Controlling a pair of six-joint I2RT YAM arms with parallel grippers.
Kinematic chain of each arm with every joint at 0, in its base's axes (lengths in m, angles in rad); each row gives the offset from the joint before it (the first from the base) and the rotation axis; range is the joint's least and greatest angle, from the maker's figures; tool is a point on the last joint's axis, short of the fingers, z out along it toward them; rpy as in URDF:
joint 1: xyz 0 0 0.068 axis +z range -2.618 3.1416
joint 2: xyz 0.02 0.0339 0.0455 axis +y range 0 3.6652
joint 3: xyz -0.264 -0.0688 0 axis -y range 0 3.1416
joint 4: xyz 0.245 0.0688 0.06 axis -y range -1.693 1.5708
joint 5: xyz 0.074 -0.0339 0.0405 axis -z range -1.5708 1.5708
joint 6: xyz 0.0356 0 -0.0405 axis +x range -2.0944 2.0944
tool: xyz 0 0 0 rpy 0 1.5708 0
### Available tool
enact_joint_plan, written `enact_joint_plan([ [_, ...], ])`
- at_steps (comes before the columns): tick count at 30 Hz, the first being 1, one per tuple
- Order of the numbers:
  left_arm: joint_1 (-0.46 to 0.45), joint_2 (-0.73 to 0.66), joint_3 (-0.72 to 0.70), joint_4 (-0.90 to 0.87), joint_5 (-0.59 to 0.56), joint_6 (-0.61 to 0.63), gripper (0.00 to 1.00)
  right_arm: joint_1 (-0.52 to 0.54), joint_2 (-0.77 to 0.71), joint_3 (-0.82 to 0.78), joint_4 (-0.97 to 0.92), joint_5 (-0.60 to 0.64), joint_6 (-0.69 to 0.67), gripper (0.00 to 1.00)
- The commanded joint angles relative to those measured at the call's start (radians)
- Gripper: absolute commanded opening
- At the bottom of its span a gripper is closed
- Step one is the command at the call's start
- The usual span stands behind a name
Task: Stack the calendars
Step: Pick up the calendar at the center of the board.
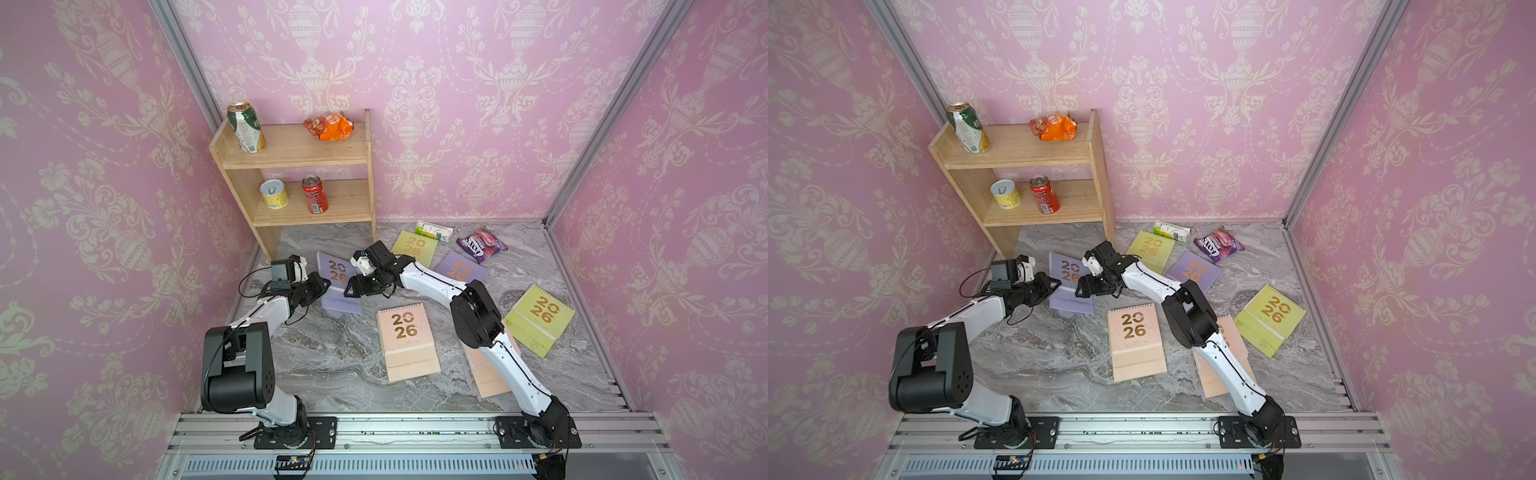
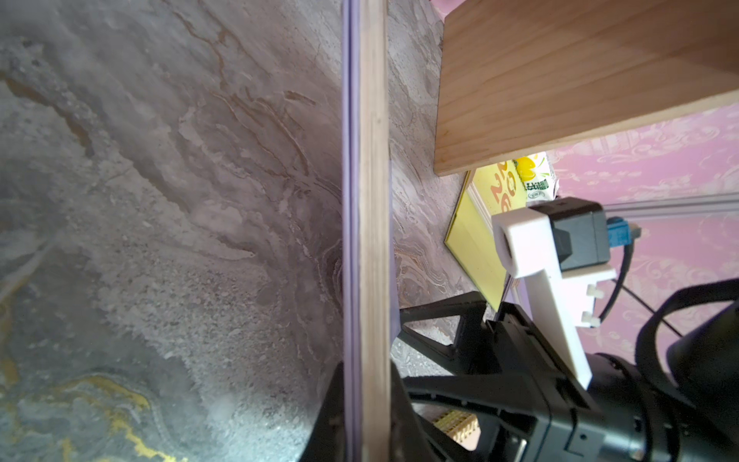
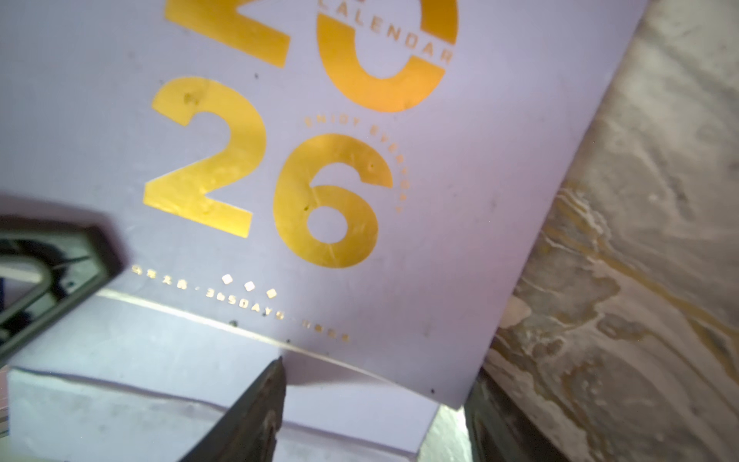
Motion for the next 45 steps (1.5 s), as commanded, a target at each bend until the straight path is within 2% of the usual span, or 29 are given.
enact_joint_plan([
  [1,-0.009,-0.017,-0.003,-0.019,0.007,0.016,0.00,0.017,-0.029,-0.035,-0.016,-0.001,0.000,0.70],
  [9,-0.009,-0.072,-0.012,-0.030,-0.015,0.029,0.00,0.001,-0.113,-0.102,0.014,0.007,-0.004,0.70],
  [17,-0.009,-0.173,-0.040,0.045,0.062,0.013,0.00,-0.071,-0.350,-0.345,0.153,-0.018,0.021,0.70],
  [27,-0.012,-0.263,-0.105,0.225,0.229,-0.065,0.00,-0.163,-0.589,-0.653,0.466,-0.230,0.158,0.70],
  [34,-0.048,-0.317,-0.121,0.337,0.326,-0.120,0.00,-0.173,-0.669,-0.741,0.540,-0.300,0.159,0.70],
  [45,-0.078,-0.371,-0.127,0.335,0.355,-0.125,0.00,-0.207,-0.750,-0.859,0.636,-0.298,0.217,0.69],
])
